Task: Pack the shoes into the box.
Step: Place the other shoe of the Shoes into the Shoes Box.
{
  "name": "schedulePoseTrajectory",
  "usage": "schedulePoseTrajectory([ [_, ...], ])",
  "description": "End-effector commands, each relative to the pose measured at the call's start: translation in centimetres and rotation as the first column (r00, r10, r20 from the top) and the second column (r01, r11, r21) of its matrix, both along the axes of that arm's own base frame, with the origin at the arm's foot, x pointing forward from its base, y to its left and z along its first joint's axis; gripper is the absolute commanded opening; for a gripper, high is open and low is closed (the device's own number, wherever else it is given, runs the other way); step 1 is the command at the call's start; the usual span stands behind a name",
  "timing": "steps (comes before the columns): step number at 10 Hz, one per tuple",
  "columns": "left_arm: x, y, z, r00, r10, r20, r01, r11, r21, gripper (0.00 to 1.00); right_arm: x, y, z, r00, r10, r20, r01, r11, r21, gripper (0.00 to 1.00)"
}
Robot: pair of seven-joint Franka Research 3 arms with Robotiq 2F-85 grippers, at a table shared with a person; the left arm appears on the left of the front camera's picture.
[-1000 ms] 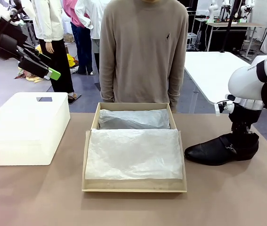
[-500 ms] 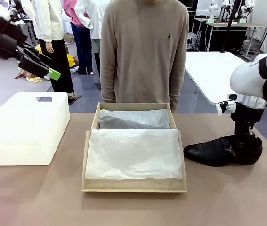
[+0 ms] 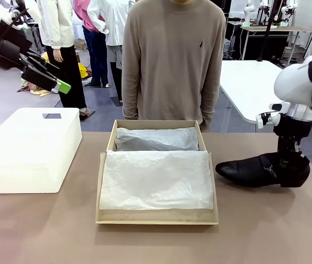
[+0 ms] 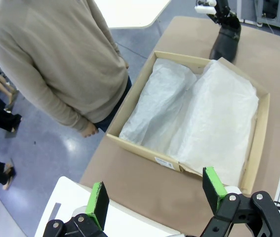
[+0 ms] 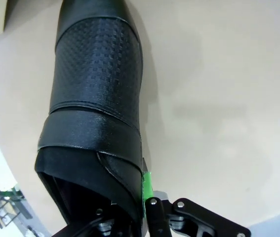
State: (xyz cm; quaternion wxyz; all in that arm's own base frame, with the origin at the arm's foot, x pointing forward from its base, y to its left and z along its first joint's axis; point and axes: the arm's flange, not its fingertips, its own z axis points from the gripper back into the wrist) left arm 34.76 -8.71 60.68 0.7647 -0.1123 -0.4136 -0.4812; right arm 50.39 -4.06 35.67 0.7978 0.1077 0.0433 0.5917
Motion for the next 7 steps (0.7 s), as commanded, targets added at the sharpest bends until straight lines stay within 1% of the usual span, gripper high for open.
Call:
schedulePoseTrajectory([
  [1, 0.1, 0.2, 0.0, 1.000, -0.019, 0.002, 0.019, 1.000, -0.009, 1.00, 0.3, 0.1, 4.7, 0.991, -0.131, 0.002, 0.131, 0.991, -0.008, 0.00],
  [3, 0.1, 0.2, 0.0, 1.000, -0.019, 0.002, 0.019, 1.000, -0.009, 1.00, 0.4, 0.6, 8.5, 0.953, -0.301, -0.038, 0.302, 0.953, 0.015, 0.00],
  [4, 0.1, 0.2, 0.0, 1.000, -0.019, 0.002, 0.019, 1.000, -0.009, 1.00, 0.5, 1.3, 9.7, 0.922, -0.386, -0.030, 0.387, 0.922, 0.005, 0.00],
  [5, 0.1, 0.2, 0.0, 1.000, -0.019, 0.002, 0.019, 1.000, -0.009, 1.00, 0.6, 2.4, 10.7, 0.885, -0.463, -0.050, 0.463, 0.886, -0.009, 0.00],
  [6, 0.1, 0.2, 0.0, 1.000, -0.019, 0.002, 0.019, 1.000, -0.009, 1.00, 0.7, 3.6, 11.7, 0.852, -0.524, -0.011, 0.523, 0.852, -0.035, 0.00],
  [7, 0.1, 0.2, 0.0, 1.000, -0.019, 0.002, 0.019, 1.000, -0.009, 1.00, 0.7, 4.8, 12.4, 0.844, -0.536, -0.014, 0.535, 0.844, -0.037, 0.00],
])
